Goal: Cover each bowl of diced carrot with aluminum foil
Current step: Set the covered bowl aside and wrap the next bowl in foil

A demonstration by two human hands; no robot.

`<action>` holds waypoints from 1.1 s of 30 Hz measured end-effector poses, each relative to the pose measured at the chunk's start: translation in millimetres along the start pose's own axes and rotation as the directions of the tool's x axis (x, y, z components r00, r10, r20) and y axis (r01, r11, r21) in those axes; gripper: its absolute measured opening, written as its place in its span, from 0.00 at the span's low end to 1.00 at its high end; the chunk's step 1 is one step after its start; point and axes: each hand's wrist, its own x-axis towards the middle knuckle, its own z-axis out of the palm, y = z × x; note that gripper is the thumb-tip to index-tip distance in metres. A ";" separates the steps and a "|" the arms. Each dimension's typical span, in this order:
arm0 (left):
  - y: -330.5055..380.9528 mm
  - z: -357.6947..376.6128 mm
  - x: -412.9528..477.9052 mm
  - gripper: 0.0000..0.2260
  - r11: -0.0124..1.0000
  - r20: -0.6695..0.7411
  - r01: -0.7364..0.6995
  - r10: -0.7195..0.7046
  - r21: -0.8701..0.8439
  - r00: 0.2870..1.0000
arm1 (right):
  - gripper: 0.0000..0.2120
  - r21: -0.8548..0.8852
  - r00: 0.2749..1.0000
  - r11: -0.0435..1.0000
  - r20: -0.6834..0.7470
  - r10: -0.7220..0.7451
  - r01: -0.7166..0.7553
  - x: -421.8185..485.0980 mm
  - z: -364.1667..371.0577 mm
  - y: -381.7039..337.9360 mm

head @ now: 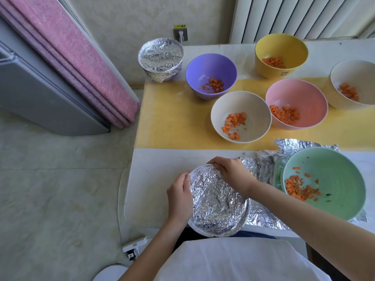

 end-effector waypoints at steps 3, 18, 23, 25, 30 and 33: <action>3.1 -2.3 1.3 0.09 0.995 0.010 0.057 -0.056 -0.085 0.998 | 0.10 0.039 1.000 0.999 -0.010 0.022 -0.022 -1.4 -2.0 -1.5; 5.6 -0.8 -4.0 0.11 0.998 -0.085 0.064 -0.063 0.000 0.994 | 0.14 0.037 0.980 0.982 -0.067 0.187 -0.185 -23.0 -9.5 -5.1; 10.4 -9.4 3.2 0.11 0.997 -0.110 0.054 -0.059 -0.046 0.992 | 0.13 0.063 0.984 0.988 -0.102 0.144 -0.138 -12.0 -9.3 -12.7; 11.3 -14.0 8.6 0.11 0.997 -0.128 0.041 -0.049 -0.068 0.991 | 0.14 0.104 0.986 0.985 -0.084 0.145 -0.136 -2.6 -13.4 -20.0; 13.0 -32.3 37.5 0.13 0.992 -0.302 0.065 -0.094 -0.105 0.949 | 0.15 0.067 0.976 0.998 -0.215 0.016 -0.002 30.6 -29.3 -31.8; 16.8 -44.3 63.5 0.11 0.986 -0.427 0.069 -0.128 -0.151 0.895 | 0.16 -0.114 0.963 0.991 -0.251 -0.094 0.067 54.2 -36.8 -27.6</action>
